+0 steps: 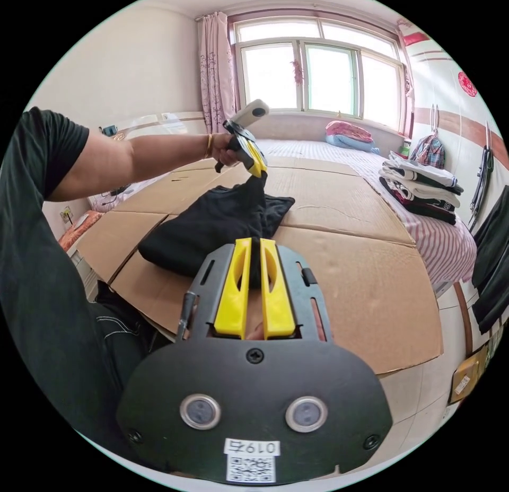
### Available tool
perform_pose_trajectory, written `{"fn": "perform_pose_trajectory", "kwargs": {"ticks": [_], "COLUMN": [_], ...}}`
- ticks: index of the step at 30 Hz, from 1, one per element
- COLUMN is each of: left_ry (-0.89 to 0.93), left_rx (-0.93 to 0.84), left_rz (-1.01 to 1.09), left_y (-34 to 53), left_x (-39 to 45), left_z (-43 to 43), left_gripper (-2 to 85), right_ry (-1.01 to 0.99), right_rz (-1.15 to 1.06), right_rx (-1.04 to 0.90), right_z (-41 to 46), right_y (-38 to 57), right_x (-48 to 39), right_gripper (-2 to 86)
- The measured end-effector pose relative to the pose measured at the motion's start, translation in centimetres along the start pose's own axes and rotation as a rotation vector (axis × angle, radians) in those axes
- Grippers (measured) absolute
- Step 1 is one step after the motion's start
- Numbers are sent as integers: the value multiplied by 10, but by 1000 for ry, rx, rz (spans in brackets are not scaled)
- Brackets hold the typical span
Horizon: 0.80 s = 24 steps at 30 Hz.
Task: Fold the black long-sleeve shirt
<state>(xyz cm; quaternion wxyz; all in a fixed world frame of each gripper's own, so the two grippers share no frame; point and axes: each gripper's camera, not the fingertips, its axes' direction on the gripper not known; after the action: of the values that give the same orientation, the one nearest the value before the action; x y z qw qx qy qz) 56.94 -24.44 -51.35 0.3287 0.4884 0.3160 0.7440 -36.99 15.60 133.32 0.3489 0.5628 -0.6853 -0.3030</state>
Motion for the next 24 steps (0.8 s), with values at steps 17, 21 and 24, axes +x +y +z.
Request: {"fn": "perform_pose_trajectory", "kwargs": {"ticks": [17, 21, 24], "left_ry": [-117, -103, -99], "left_rx": [35, 85, 97], "left_rz": [-194, -223, -272], "left_y": [41, 55, 67], "left_x": [-38, -42, -48], "left_z": [16, 8, 5], "left_gripper": [6, 7, 7], "right_ry": [82, 67, 46], "right_rz": [69, 90, 120], "right_rx": [-23, -31, -34], "right_z": [46, 60, 74], "right_y": [49, 61, 69], "right_x": [-28, -24, -20], "right_gripper": [12, 7, 6]}}
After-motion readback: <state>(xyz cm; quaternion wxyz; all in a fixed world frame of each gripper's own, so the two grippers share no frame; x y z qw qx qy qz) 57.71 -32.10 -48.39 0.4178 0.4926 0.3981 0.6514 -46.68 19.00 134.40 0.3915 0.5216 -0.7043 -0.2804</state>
